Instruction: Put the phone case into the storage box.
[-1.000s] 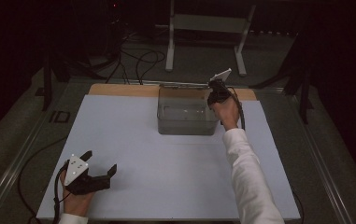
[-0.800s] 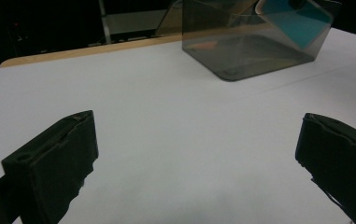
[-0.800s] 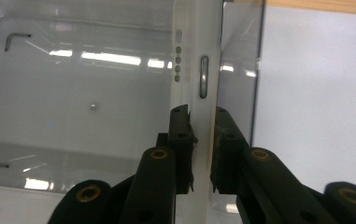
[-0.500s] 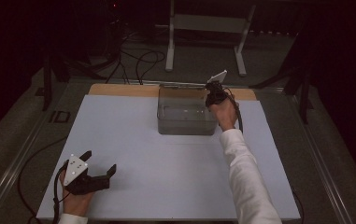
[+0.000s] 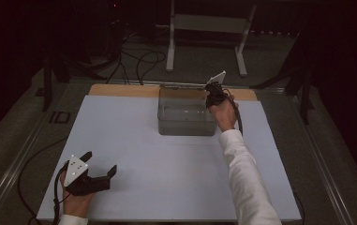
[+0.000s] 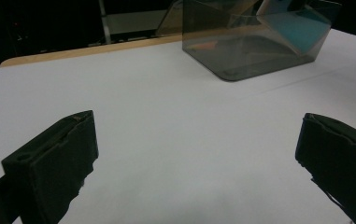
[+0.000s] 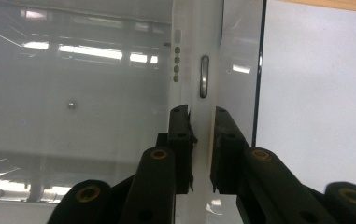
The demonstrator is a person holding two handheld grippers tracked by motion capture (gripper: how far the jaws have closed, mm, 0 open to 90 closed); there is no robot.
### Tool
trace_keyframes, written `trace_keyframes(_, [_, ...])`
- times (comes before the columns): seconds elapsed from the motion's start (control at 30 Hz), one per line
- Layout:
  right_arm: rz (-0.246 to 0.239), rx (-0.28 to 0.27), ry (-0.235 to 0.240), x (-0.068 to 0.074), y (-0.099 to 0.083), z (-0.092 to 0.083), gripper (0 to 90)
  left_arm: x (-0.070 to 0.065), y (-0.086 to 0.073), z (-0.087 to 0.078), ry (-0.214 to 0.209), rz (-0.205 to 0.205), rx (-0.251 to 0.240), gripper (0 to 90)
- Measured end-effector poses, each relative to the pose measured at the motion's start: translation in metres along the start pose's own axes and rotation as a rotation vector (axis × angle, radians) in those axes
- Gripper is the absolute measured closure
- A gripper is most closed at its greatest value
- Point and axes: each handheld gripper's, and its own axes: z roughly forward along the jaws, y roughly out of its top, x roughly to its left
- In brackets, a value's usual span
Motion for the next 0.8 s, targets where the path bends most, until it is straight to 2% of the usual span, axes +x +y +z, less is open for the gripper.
trace_keyframes(0.17, [-0.008,-0.001,-0.015,0.0017,0.0003,0.0015,81.2,0.0002,0.0000,-0.0002,0.001,-0.001,0.000,0.1])
trace_keyframes(0.8, [0.013,0.002,-0.065,0.0081,0.0006,0.0081,80.8,0.0017,-0.0002,-0.0015,0.002,-0.009,-0.004,0.1])
